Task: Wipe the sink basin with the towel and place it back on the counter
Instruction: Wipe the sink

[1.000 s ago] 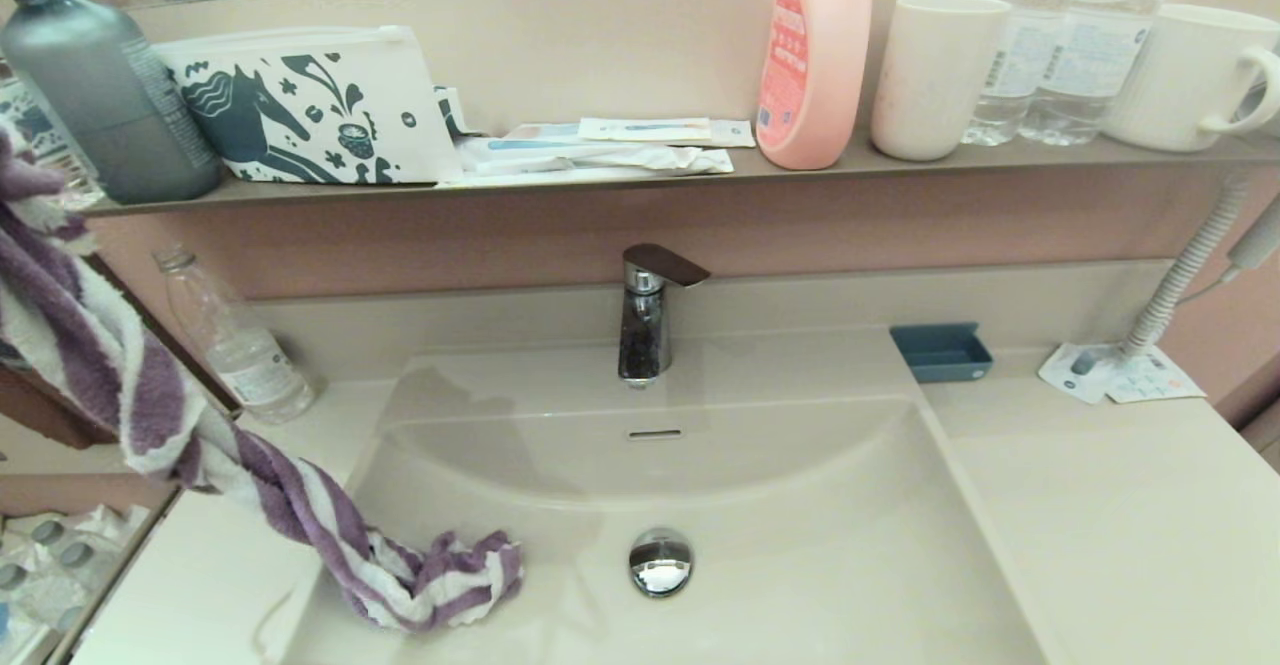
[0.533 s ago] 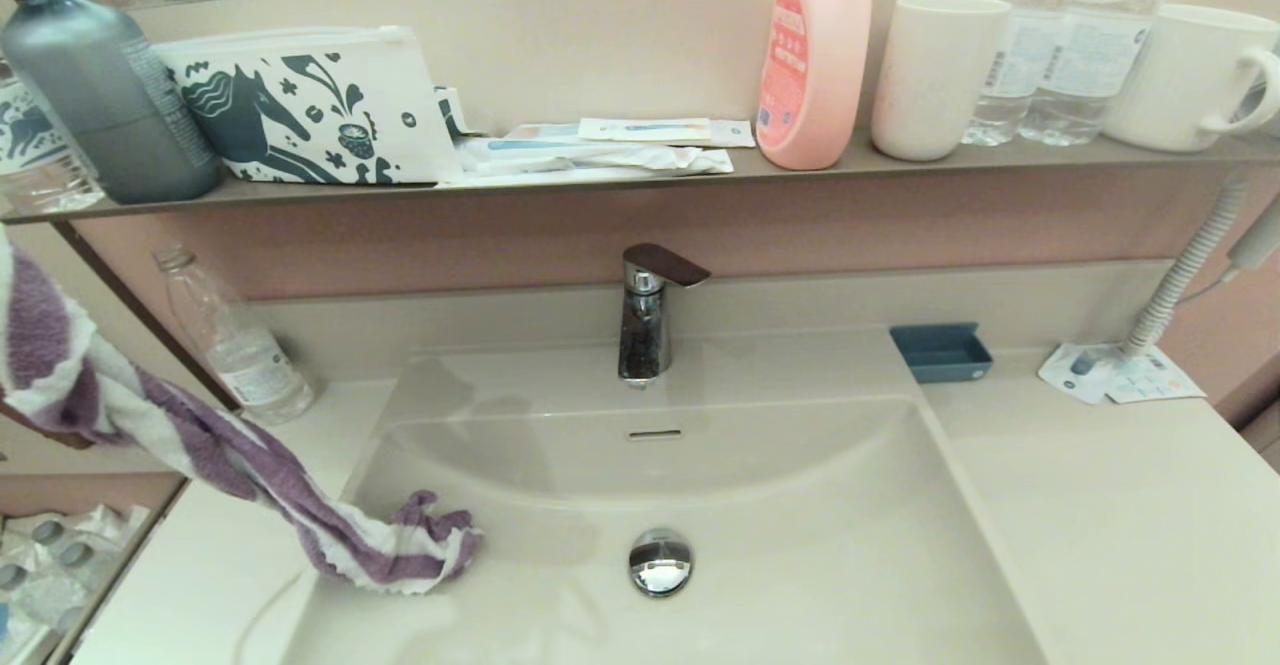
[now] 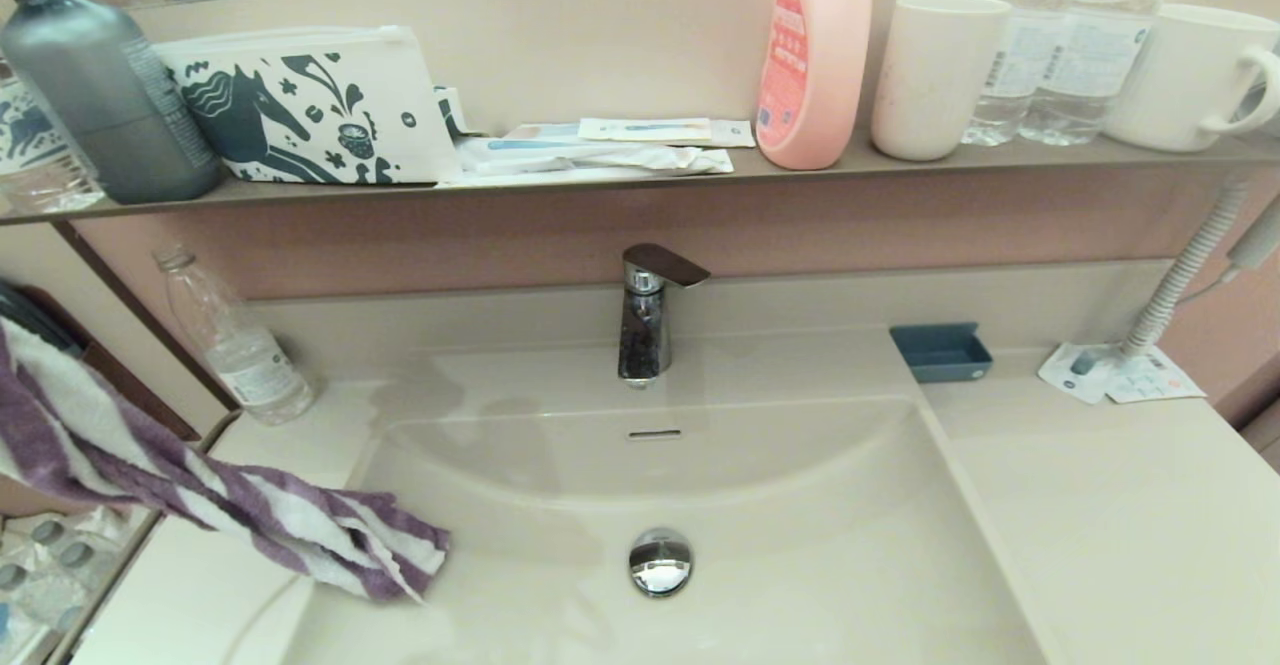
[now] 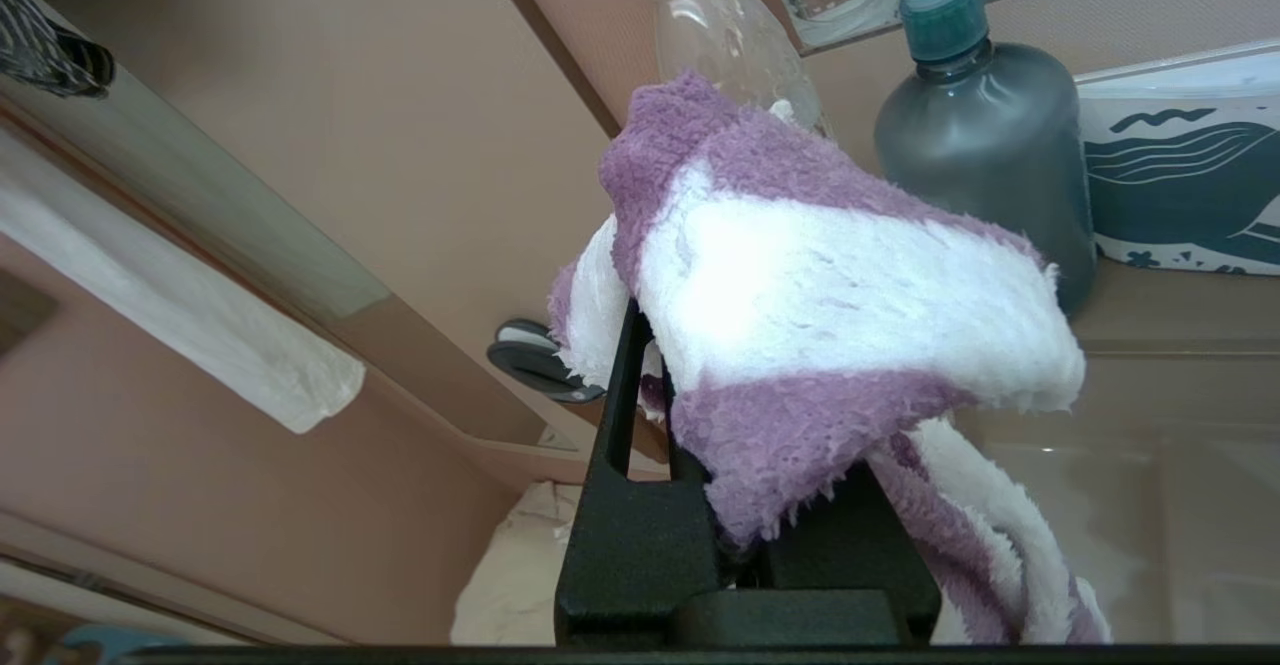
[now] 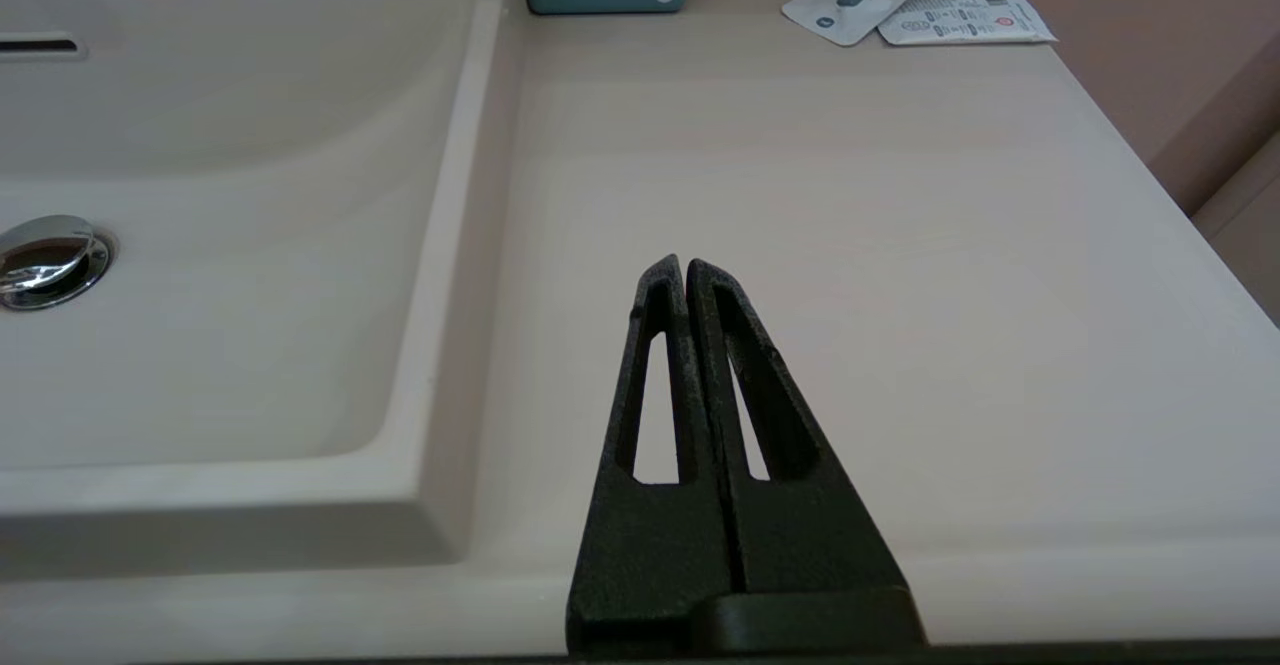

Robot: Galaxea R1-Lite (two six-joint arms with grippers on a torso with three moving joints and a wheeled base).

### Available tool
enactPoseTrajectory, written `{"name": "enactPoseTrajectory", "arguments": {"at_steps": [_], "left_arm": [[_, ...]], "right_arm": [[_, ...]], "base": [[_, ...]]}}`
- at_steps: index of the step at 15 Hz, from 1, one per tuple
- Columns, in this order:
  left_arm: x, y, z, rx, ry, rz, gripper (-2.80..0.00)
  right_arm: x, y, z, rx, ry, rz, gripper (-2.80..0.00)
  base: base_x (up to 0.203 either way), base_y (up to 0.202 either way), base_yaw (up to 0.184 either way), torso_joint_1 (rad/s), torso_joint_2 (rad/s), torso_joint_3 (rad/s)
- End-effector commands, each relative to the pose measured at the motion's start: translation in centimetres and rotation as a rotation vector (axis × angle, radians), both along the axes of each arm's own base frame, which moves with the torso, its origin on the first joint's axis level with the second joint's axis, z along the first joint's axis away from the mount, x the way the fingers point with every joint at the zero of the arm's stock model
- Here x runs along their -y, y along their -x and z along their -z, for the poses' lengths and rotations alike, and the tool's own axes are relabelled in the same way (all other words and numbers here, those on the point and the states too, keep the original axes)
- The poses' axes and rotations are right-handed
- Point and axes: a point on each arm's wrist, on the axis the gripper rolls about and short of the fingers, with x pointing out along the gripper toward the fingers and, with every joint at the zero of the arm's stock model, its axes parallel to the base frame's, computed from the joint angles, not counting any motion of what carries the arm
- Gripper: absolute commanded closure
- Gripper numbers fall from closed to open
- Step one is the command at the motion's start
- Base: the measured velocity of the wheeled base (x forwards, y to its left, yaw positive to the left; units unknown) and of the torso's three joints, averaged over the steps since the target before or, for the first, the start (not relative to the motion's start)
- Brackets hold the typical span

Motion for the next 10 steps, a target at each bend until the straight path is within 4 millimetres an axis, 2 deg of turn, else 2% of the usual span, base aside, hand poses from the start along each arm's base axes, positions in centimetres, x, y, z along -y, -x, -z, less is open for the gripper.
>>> {"name": "enactPoseTrajectory", "arguments": {"at_steps": [1,6,10], "left_arm": [[0.0,-0.1,-0.6,-0.006,-0.01,-0.006,0.0],[-0.1,1.1,-3.0,0.037,-0.033,-0.013,0.0],[-0.1,1.0,-3.6,0.031,-0.081,-0.022,0.0]], "right_arm": [[0.0,0.0,0.0,0.0,0.001,-0.001,0.0],[0.0,0.0,0.0,0.0,0.001,-0.001,0.0],[0.0,0.0,0.0,0.0,0.001,-0.001,0.0]], "base": [[0.0,0.0,0.0,0.0,0.0,0.0],[0.0,0.0,0.0,0.0,0.0,0.0],[0.0,0.0,0.0,0.0,0.0,0.0]]}}
